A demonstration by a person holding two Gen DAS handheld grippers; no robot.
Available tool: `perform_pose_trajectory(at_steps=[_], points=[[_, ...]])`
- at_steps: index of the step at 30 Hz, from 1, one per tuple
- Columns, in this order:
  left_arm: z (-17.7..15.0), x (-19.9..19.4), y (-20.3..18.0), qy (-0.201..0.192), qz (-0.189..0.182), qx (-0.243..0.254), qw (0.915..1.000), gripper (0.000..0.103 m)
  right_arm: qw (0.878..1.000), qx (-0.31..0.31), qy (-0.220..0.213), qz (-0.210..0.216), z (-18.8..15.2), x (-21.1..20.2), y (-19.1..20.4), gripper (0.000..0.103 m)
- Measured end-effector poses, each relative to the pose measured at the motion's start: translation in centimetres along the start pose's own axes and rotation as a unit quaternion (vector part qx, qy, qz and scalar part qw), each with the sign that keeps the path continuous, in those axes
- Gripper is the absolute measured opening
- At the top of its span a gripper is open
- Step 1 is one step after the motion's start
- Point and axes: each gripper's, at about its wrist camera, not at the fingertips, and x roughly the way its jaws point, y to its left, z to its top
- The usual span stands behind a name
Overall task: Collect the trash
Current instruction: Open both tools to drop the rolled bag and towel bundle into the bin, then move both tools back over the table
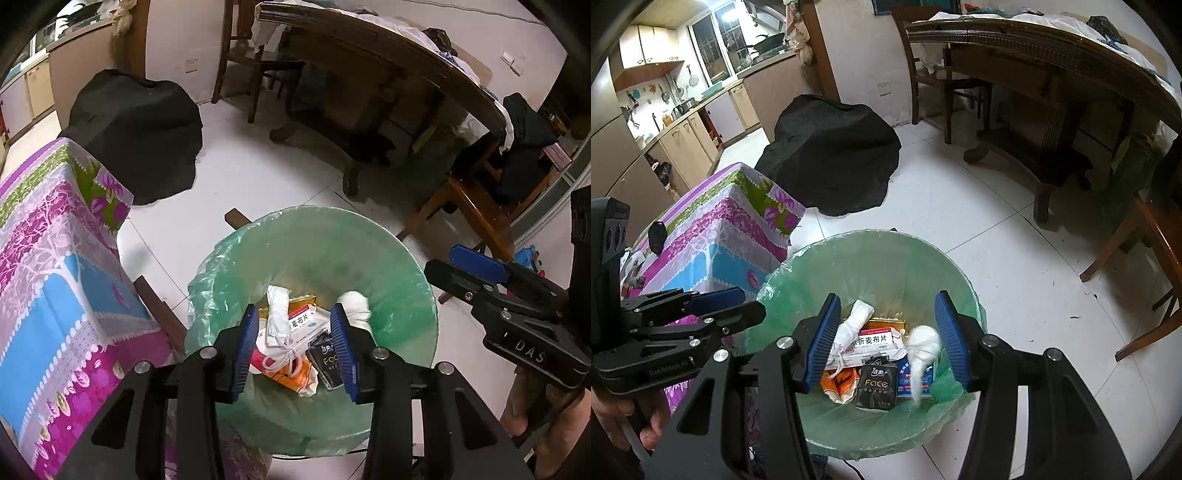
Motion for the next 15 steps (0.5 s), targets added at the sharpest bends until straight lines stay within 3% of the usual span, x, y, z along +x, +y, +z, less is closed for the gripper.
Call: perform_pose_trajectory(at_steps=[4, 9, 12, 15], points=[[-0.8, -1.3, 0.2, -0.005, 0.003, 0.009, 0.9999, 0.043, 1.0, -0.005, -0.011, 0.005, -0.4, -1.1, 0.6, 0.056], [-3.1, -6.1, 2.4, -0.038, 0.028, 0.044, 0.9979, 0.061, 0.997, -0.012, -0.063, 0.034, -2.2, -4.7, 2.7, 0.08], [-5.2, -10.8, 6.5, -0.069, 0.052, 0.053, 0.9949, 0.069, 0.993, -0.022, -0.091, 0.069, -4.2, -6.6, 5.0, 0.087], [-7.7, -16.5, 12.8, -0.104, 0.095, 0.034, 0.9895, 0.075, 0.99, -0.035, -0.098, 0.098, -6.1, -7.3, 7.4, 0.089]])
